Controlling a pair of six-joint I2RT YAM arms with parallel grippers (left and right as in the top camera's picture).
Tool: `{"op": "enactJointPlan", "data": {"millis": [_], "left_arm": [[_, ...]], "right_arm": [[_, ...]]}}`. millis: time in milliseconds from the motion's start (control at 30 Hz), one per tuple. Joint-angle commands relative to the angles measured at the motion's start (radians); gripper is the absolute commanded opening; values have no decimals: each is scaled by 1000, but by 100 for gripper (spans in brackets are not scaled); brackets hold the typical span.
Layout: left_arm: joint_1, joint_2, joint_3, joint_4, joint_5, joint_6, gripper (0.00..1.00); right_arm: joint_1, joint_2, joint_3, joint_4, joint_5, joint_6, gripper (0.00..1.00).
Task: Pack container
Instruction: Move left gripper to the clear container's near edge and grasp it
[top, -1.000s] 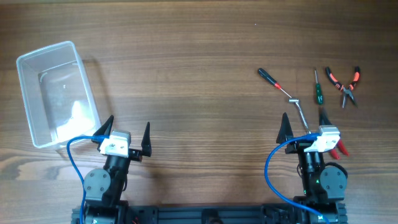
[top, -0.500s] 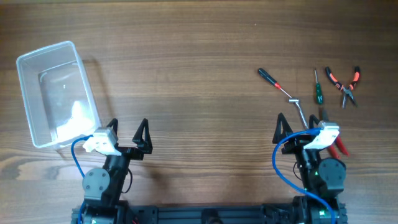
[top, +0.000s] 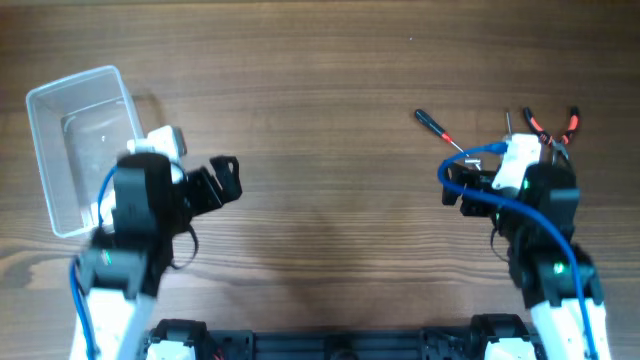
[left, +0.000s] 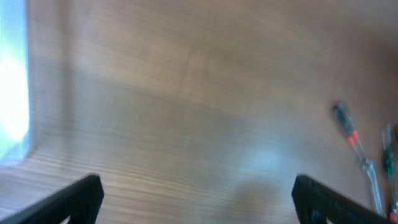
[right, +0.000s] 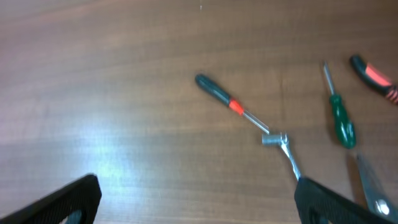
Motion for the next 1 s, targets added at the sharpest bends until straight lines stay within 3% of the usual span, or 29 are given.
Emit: {"op": "enactJointPlan", "data": {"millis": [0, 133, 200, 267, 367, 533, 667, 800, 967], "left_arm": [[4, 174, 325, -254, 22, 124, 100], [4, 206, 415, -345, 69, 117, 100], [14, 197, 415, -346, 68, 49, 100], [59, 198, 417, -374, -5, -154, 100], [151, 204, 417, -452, -140, -361, 100], [383, 253, 443, -505, -198, -509, 100], [587, 327, 443, -508, -113, -535, 100], [698, 388, 439, -508, -80, -535, 100], [728, 476, 395, -492, -73, -592, 100]], "right_arm": [[3, 123, 154, -126, -6, -79, 100], [3, 182, 211, -138, -208, -104, 100], [3, 188, 214, -143, -195, -103, 100], [3, 199, 217, -166, -145, -78, 100], [3, 239, 253, -241, -66, -68, 100], [3, 359, 357, -340, -22, -79, 100], [3, 418, 369, -359, -23, -79, 100], [3, 429, 369, -372, -35, -78, 100], [3, 429, 369, -359, -69, -78, 100]]}}
